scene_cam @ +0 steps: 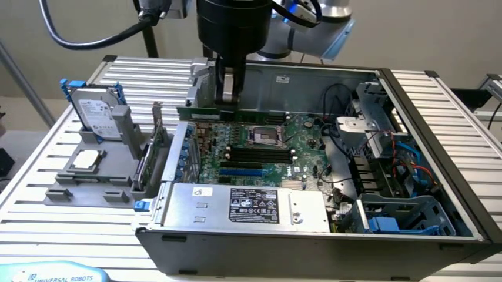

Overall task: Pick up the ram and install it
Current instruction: 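Pick up the ram and move it above insertion slot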

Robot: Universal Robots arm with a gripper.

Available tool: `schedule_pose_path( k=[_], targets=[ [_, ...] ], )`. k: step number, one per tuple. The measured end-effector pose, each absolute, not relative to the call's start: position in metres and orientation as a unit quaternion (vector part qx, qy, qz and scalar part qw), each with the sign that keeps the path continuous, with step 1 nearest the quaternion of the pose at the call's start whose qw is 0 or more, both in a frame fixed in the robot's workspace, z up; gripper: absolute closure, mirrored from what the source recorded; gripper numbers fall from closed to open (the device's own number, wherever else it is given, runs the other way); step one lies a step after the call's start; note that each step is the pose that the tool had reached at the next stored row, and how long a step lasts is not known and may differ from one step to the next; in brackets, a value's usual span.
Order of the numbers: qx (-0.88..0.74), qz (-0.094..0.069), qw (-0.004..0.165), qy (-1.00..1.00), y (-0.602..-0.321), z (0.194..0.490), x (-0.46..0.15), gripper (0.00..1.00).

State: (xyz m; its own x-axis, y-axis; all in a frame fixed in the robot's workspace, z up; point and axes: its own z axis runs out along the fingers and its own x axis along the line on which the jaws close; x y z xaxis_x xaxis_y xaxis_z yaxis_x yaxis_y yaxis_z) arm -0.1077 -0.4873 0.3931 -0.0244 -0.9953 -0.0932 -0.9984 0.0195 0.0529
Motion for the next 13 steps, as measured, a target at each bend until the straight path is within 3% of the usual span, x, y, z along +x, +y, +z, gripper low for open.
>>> schedule_pose_path(
  k=[13],
  targets=[
    [-0.698,0.052,0.015,0.714,-0.448,0.37,-0.067,0.87]
  ],
)
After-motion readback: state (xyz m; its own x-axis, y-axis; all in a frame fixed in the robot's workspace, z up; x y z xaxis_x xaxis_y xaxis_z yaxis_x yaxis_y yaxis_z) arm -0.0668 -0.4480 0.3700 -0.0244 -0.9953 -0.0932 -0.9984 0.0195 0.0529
